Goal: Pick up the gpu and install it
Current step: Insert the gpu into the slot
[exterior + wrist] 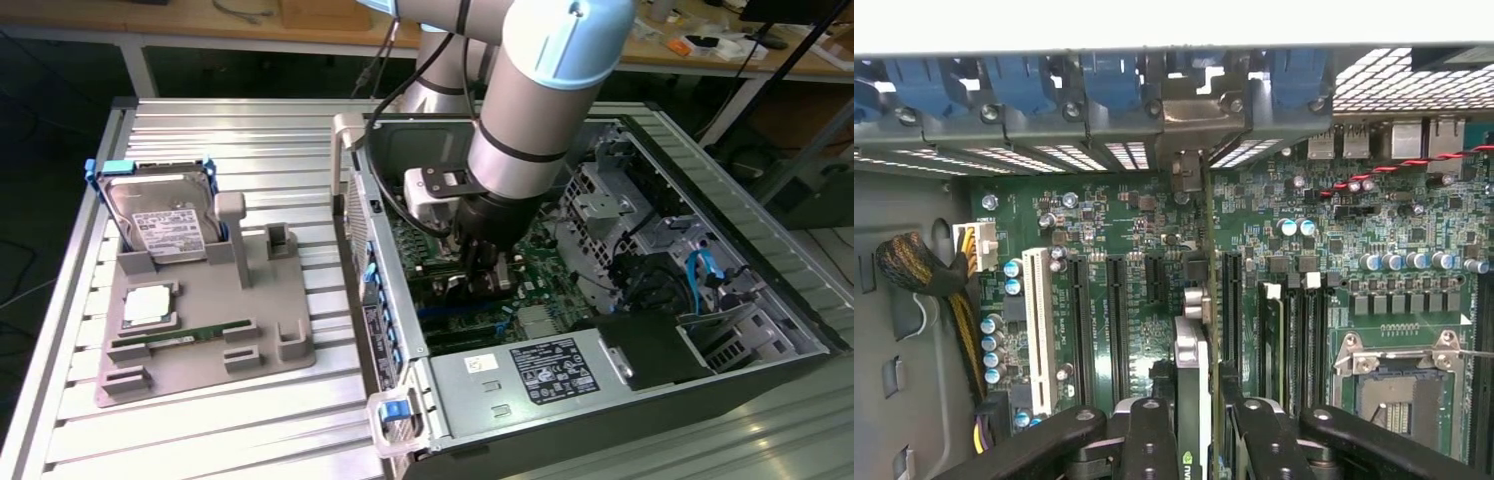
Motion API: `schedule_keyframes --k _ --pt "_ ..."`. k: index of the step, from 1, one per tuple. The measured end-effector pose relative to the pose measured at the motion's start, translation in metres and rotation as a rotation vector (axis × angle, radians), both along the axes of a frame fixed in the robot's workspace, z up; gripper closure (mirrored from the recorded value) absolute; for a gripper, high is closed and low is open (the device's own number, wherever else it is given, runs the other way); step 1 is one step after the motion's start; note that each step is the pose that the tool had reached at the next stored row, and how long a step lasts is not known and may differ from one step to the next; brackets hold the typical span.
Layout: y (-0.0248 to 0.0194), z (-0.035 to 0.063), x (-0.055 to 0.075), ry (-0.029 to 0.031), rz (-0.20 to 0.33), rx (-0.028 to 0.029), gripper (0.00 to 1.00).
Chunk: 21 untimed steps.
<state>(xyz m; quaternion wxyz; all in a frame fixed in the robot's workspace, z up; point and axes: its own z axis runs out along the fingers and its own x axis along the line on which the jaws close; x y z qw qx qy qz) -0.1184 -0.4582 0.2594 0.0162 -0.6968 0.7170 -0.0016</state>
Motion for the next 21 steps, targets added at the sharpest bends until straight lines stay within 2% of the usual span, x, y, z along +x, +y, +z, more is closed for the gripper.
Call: schedule_keyframes --k 4,9,21 --pt "-0.0001 0.0 0.0 0.0 0.0 -0.0001 0.73" --pt "-0.0026 0.0001 -0.0001 0.0 0.0 -0.0001 0.73" --pt "-0.0027 -0.0014 0.0 0.0001 0.0 -0.0002 0.73"
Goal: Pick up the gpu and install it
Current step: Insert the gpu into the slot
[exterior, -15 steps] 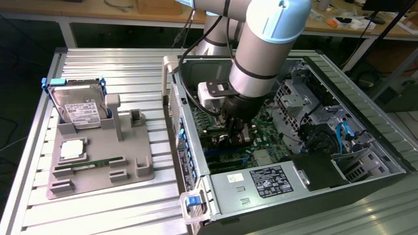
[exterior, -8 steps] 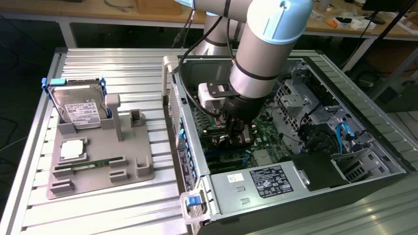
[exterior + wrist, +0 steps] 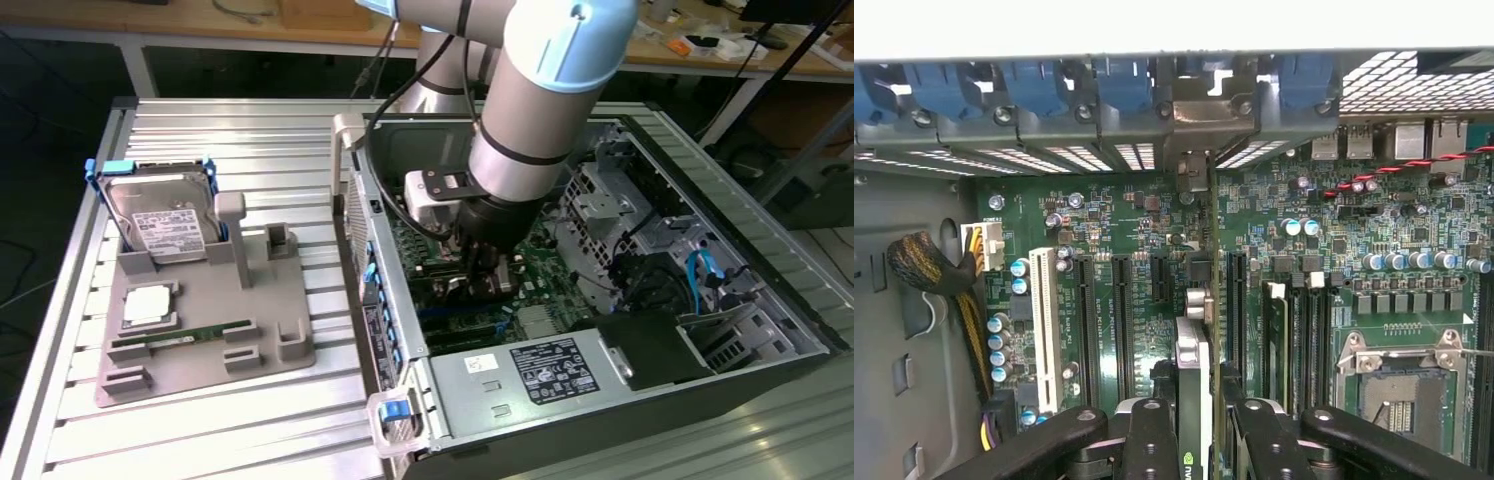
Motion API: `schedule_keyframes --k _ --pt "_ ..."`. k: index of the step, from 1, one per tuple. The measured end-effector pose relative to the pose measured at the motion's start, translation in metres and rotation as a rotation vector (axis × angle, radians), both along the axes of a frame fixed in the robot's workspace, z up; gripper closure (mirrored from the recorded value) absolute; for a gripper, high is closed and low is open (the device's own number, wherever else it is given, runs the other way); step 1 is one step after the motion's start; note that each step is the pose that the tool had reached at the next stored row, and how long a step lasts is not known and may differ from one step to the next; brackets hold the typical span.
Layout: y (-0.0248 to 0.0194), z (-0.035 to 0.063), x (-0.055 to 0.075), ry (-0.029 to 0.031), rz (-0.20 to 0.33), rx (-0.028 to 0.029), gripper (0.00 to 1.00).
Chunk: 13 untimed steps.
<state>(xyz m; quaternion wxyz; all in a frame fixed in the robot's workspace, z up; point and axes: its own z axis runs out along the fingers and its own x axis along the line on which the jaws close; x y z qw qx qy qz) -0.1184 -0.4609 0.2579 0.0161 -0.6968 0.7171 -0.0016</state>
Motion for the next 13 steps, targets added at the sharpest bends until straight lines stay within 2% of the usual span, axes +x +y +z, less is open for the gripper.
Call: schedule_keyframes --k 13 --pt "0.0 -0.0061 -0.0001 0.0001 0.0 -0.0003 0.73"
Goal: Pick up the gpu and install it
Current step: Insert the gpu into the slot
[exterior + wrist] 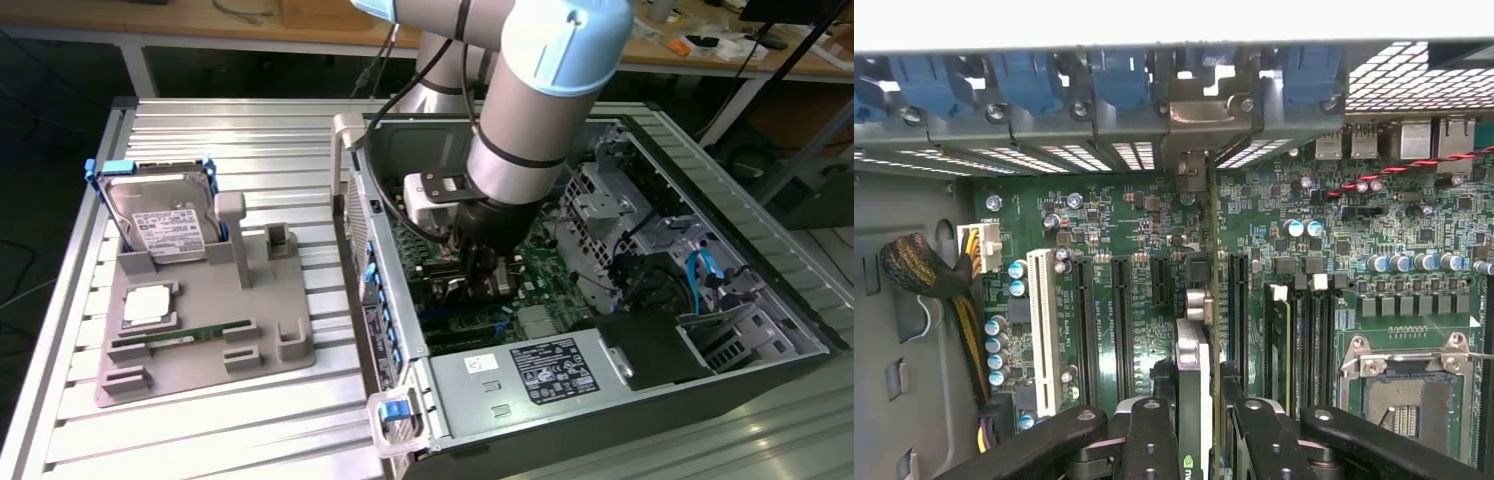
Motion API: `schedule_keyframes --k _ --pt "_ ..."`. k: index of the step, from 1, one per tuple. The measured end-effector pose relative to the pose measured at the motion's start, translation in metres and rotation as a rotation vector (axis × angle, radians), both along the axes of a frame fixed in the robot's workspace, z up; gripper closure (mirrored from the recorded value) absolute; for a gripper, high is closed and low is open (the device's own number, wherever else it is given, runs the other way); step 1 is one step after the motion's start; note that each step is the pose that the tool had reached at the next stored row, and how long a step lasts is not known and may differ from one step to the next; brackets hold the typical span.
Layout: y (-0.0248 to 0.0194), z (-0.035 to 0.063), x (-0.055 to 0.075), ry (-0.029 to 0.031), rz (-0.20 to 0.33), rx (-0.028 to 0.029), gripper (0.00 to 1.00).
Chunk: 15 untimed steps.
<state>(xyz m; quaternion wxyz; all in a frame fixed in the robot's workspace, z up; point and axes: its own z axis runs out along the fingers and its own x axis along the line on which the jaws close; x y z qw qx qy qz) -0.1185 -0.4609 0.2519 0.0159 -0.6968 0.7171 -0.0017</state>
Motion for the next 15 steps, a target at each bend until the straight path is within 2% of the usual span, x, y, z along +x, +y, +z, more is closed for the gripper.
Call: schedule_keyframes --k 8,15 --pt "0.0003 0.0024 0.0002 -0.0013 0.0 0.0016 0.73" --pt "0.0001 0.0037 0.0 -0.0003 0.0 0.0 0.73"
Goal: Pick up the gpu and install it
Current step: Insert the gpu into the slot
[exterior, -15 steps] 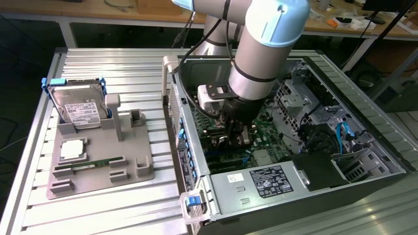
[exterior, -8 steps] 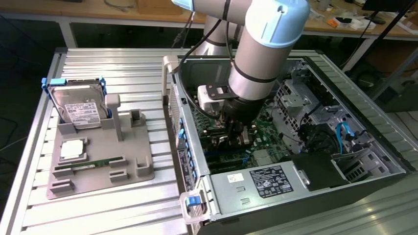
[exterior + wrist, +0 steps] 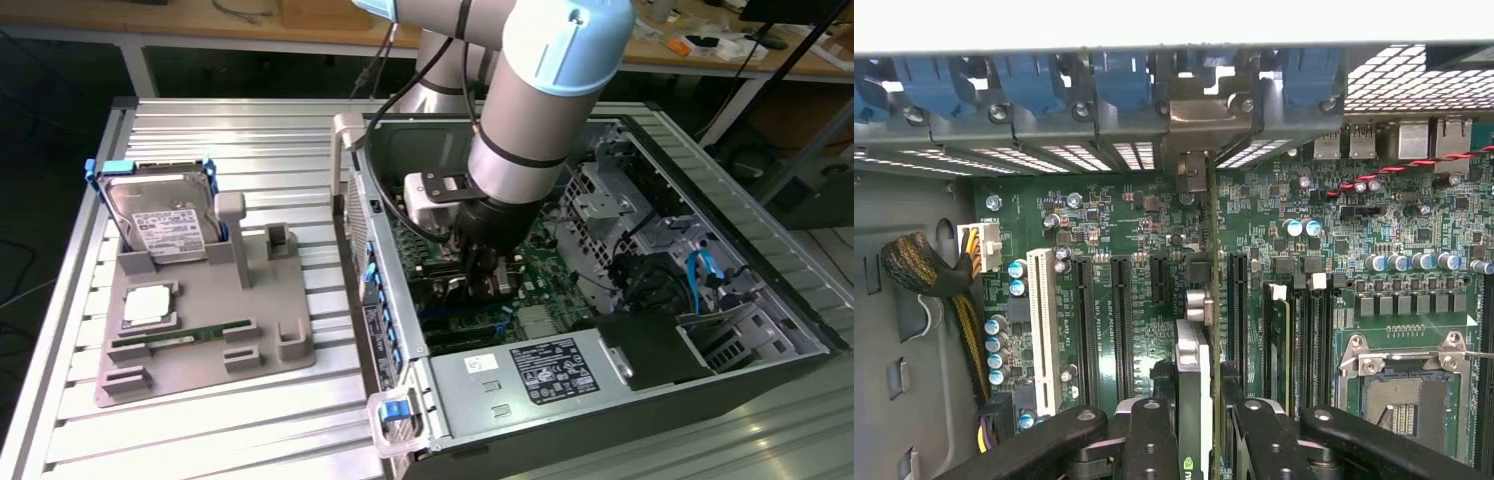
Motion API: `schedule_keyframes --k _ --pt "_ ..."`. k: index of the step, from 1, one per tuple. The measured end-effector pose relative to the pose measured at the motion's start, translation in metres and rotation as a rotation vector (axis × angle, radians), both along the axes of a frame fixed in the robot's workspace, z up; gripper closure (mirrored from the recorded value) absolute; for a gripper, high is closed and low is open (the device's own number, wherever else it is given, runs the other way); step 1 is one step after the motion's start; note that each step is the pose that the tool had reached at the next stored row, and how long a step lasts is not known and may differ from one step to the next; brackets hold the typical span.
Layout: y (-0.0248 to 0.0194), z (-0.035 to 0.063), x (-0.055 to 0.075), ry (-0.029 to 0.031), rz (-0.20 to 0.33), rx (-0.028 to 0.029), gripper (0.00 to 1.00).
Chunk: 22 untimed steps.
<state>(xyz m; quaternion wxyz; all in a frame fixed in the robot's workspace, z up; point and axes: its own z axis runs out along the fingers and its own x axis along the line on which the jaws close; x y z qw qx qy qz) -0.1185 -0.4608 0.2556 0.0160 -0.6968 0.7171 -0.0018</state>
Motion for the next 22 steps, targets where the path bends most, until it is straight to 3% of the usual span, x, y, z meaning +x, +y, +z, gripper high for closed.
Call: schedule_keyframes --k 22 --pt "-0.0018 0.0039 0.0 0.0001 -0.001 -0.0001 0.73"
